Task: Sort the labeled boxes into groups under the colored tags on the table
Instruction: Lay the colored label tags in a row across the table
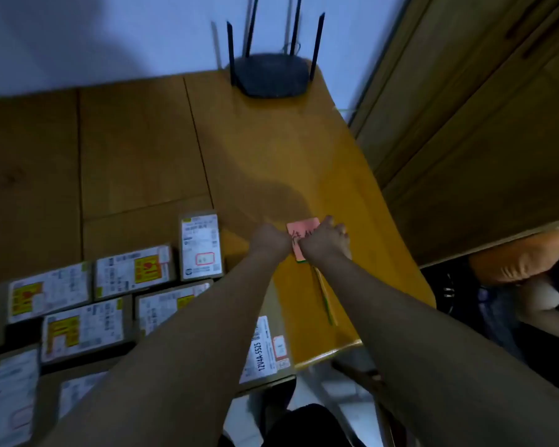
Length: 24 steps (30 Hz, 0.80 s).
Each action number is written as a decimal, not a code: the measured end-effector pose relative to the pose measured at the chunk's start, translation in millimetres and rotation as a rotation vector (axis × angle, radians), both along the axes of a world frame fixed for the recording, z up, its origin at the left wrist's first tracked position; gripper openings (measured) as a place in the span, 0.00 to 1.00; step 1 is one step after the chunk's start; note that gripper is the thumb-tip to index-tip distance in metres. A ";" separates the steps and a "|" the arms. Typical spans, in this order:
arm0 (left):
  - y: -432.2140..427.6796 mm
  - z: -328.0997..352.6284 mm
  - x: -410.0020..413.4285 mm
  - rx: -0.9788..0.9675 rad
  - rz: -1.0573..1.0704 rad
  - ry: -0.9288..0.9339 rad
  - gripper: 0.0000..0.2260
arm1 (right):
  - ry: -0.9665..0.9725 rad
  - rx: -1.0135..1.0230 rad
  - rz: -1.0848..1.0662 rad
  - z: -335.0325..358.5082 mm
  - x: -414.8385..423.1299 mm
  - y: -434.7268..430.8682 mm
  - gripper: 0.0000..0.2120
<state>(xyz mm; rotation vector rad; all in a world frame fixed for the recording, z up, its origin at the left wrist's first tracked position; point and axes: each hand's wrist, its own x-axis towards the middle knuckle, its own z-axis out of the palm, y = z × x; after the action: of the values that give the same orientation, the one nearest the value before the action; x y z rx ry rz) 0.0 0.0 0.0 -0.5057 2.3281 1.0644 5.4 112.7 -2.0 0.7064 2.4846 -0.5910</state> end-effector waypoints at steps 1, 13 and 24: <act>5.5 -4.9 -3.4 0.023 0.026 -0.038 0.09 | -0.027 0.025 -0.033 -7.0 -1.4 4.4 0.39; 28.5 -30.3 -13.8 0.370 0.527 -0.211 0.10 | 0.063 -0.121 -0.157 -53.4 -13.8 12.0 0.29; -18.0 57.6 -23.9 0.516 0.520 0.166 0.06 | 0.371 -0.961 -0.364 47.1 -37.3 -5.4 0.22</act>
<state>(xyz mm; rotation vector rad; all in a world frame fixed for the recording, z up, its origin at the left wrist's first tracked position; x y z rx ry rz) -23.9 -18.0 57.6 -0.8594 1.9717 1.9403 -31.9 107.4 45.1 0.6665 1.9676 -2.0014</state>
